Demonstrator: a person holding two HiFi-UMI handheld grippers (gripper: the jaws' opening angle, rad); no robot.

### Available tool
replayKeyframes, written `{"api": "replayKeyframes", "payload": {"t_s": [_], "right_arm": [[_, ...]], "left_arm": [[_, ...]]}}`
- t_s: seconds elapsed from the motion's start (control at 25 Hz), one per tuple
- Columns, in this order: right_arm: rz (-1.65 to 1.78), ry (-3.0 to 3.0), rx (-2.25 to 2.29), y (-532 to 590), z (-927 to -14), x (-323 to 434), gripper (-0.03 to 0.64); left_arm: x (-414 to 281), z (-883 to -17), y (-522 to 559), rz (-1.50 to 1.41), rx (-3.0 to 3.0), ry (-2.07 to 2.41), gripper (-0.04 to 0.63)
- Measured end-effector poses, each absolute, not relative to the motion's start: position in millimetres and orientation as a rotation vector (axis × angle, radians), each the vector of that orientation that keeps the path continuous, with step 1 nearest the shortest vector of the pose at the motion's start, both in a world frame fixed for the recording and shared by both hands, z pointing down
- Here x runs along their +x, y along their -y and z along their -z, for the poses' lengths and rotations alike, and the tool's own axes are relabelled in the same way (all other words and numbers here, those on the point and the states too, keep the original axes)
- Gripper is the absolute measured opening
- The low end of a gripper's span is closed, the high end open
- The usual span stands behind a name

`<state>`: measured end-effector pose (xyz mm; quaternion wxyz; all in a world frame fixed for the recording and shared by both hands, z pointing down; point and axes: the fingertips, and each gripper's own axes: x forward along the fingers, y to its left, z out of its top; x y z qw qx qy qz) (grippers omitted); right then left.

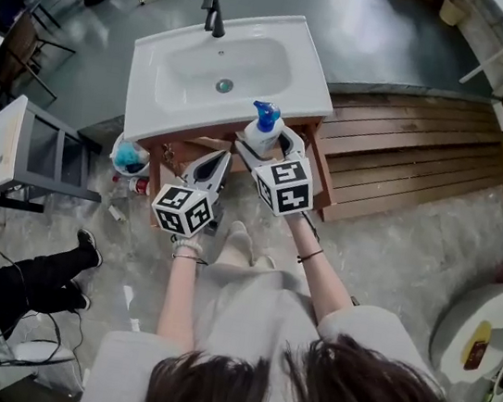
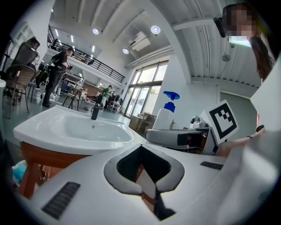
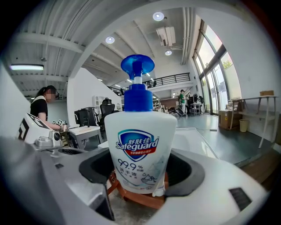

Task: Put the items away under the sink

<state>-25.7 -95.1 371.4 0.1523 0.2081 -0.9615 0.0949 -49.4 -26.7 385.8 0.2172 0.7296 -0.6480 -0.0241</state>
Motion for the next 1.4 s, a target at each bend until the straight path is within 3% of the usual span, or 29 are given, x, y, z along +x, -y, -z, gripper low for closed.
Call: {"api": "replayKeyframes", "payload": {"t_s": [0.68, 1.4], "right_arm": [[-0.308, 2.734, 0.609, 70.9, -387.7, 27.4, 0.359], [-0.351, 2.719, 0.65, 91.5, -464.4, 23.2, 0.359]], "left_arm": [[3.4, -402.7, -3.3, -0.003, 2.029, 1.747, -0.003], [-9.7, -476.0, 20.6, -0.068, 2.057, 1.678, -0.003]]}}
